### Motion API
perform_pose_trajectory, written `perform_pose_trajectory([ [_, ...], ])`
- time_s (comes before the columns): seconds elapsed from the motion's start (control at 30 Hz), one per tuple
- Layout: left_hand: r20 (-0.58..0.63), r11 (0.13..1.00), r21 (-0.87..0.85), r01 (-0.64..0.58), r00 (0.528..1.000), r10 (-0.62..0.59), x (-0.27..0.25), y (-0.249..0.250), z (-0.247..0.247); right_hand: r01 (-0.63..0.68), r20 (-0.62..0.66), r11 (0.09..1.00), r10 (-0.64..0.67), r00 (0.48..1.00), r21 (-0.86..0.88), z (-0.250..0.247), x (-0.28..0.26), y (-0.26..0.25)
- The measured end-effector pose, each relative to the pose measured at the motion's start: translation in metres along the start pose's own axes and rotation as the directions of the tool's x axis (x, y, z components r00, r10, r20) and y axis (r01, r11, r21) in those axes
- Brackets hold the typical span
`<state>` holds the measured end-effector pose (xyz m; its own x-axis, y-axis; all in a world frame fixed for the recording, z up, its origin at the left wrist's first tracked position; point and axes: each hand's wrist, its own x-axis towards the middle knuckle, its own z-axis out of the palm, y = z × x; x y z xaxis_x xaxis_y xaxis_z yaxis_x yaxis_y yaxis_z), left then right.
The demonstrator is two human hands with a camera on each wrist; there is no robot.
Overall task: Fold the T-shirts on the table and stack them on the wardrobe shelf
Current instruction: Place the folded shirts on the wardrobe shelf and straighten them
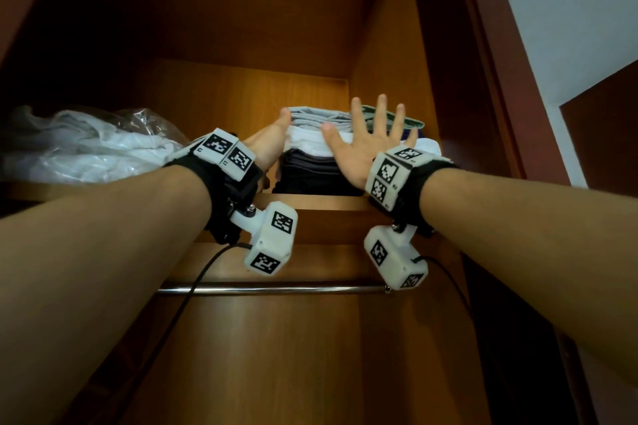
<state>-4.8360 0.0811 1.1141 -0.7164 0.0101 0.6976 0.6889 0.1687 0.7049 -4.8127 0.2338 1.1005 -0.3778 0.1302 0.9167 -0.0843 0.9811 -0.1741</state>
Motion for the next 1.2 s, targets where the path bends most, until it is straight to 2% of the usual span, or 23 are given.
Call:
perform_pose_trajectory([
  [0.1, -0.006, 1.000, -0.019, 0.012, 1.000, -0.012, 0.000, -0.002, 0.000, -0.035, 0.034, 0.999, 0.034, 0.999, 0.021, -0.011, 0.014, 0.005],
  [0.27, 0.017, 1.000, -0.005, -0.021, 1.000, 0.021, -0.003, 0.000, 0.001, 0.036, 0.058, 0.998, -0.034, 0.998, -0.043, -0.018, 0.027, 0.002],
  [0.47, 0.000, 1.000, 0.024, 0.013, 1.000, -0.013, -0.002, -0.003, -0.001, -0.059, 0.017, 0.997, 0.061, 0.998, -0.058, -0.019, 0.026, 0.013],
  [0.6, 0.016, 1.000, 0.006, 0.010, 1.000, -0.010, -0.011, 0.002, 0.001, -0.102, 0.069, 0.993, 0.106, 0.992, -0.058, -0.019, 0.035, 0.026],
  [0.73, 0.031, 0.999, -0.023, 0.021, 0.999, -0.021, -0.016, 0.003, 0.001, -0.144, 0.055, 0.982, 0.152, 0.987, -0.124, -0.013, 0.038, 0.035],
  [0.83, 0.047, 0.999, -0.038, 0.000, 0.999, 0.002, -0.018, 0.005, 0.001, -0.130, 0.066, 0.978, 0.142, 0.988, -0.160, -0.013, 0.040, 0.039],
  [0.93, 0.044, 0.999, -0.040, 0.000, 0.999, 0.002, -0.016, 0.004, 0.001, -0.149, 0.089, 0.982, 0.160, 0.983, -0.113, -0.014, 0.039, 0.036],
  [1.03, 0.044, 0.999, -0.039, 0.001, 0.999, 0.001, -0.015, 0.002, 0.000, -0.164, 0.067, 0.984, 0.169, 0.983, -0.075, -0.017, 0.032, 0.031],
  [1.2, 0.001, 0.999, -0.024, 0.020, 1.000, -0.020, -0.018, 0.001, 0.000, -0.096, 0.006, 0.989, 0.097, 0.995, -0.110, -0.017, 0.021, 0.014],
])
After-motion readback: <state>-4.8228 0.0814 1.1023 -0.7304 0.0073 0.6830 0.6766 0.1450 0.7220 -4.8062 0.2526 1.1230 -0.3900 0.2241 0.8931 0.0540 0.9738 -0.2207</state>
